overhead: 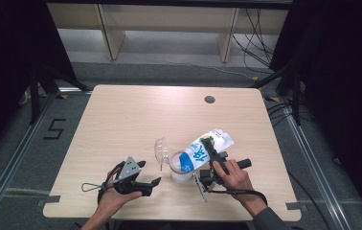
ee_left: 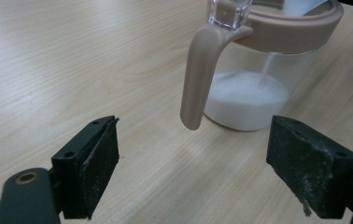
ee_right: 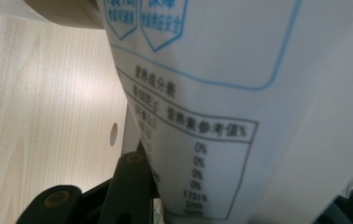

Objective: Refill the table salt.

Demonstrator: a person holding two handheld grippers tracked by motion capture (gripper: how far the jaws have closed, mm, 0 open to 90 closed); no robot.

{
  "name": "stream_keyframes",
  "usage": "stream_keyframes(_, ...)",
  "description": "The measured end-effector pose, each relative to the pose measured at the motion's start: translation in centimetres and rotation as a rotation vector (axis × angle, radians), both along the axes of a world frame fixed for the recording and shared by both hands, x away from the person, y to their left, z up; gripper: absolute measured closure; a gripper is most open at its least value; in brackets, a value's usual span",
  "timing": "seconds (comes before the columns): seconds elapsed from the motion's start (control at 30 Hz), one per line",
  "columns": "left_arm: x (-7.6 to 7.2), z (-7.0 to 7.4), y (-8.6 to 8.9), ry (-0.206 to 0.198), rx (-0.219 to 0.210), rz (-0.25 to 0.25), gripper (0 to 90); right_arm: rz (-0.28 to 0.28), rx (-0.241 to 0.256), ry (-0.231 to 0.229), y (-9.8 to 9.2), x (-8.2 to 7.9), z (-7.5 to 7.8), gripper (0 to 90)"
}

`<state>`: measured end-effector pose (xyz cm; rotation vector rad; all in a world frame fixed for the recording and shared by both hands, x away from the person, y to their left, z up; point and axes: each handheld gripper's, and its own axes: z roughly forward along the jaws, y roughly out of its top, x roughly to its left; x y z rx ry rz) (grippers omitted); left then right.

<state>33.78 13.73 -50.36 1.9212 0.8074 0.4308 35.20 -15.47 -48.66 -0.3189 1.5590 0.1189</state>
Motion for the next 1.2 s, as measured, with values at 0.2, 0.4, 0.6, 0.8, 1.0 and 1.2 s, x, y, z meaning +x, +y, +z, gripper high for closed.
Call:
stream_keyframes(0.2,0.05,-0.04,-0.01,0.003,-0.003,-0.007,16.4,-0.003,0.000,0.004,0.03,-0.05,0.03,67.8)
stream_keyframes(0.4,0.05,-0.10,-0.10,0.003,-0.015,-0.003,16.4,0.000,0.018,0.013,0.01,-0.02,-0.01,68.0)
stream_keyframes(0.6,0.06,-0.10,-0.11,0.002,-0.016,-0.003,16.4,0.006,0.019,0.008,0.02,-0.02,-0.01,68.3)
stream_keyframes(0.8,0.05,-0.11,-0.14,0.002,-0.017,-0.002,16.4,0.008,0.016,0.006,0.04,-0.05,0.04,68.5)
stream_keyframes(1.0,0.09,-0.09,-0.08,0.000,-0.005,-0.009,16.4,0.010,0.014,0.007,0.03,-0.02,0.04,68.7)
stream_keyframes(1.2,0.07,-0.09,-0.09,0.003,-0.006,-0.006,16.4,0.007,0.014,-0.001,0.02,-0.05,0.07,68.9)
